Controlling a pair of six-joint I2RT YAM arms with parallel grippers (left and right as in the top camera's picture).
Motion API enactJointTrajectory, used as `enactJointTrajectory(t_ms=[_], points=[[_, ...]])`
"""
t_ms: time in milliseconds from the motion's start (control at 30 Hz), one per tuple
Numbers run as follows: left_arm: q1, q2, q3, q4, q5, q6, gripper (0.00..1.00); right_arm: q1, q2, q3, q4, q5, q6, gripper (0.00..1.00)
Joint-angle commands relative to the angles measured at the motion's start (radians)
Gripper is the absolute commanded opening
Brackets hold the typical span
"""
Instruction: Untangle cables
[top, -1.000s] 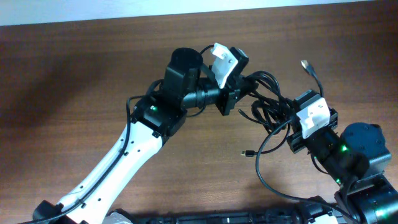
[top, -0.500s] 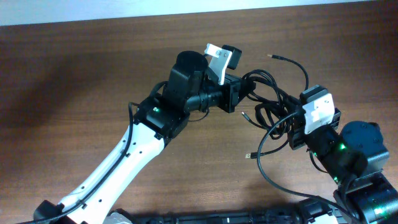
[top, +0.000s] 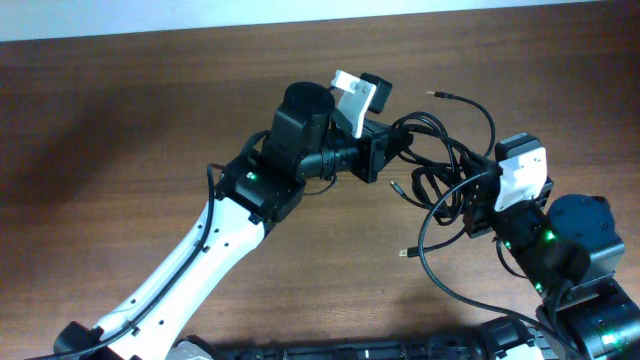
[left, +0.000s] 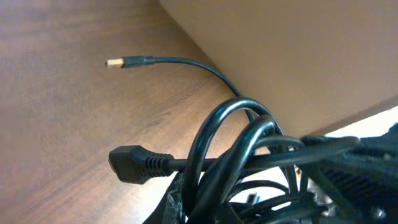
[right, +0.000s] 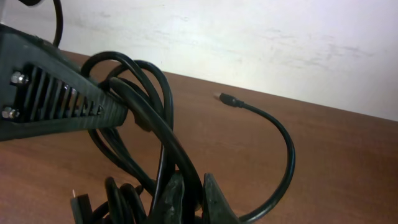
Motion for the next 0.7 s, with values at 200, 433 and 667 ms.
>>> enactJointTrajectory(t_ms=[200,433,667], points=[[0.039,-0.009,0.007,0.019,0.068,0.316,0.00,-0.010,-0.020,0.018,-0.048,-0.133,-0.193,0.48],[0.037,-0.009,0.007,0.019,0.183,0.434,0.00,-0.010,-0.020,0.018,-0.052,-0.179,-0.229,0.66],[-0.010,-0.009,0.007,0.019,0.256,0.543,0.00,-0.010,-0.020,0.018,-0.050,-0.181,-0.268,0.53]])
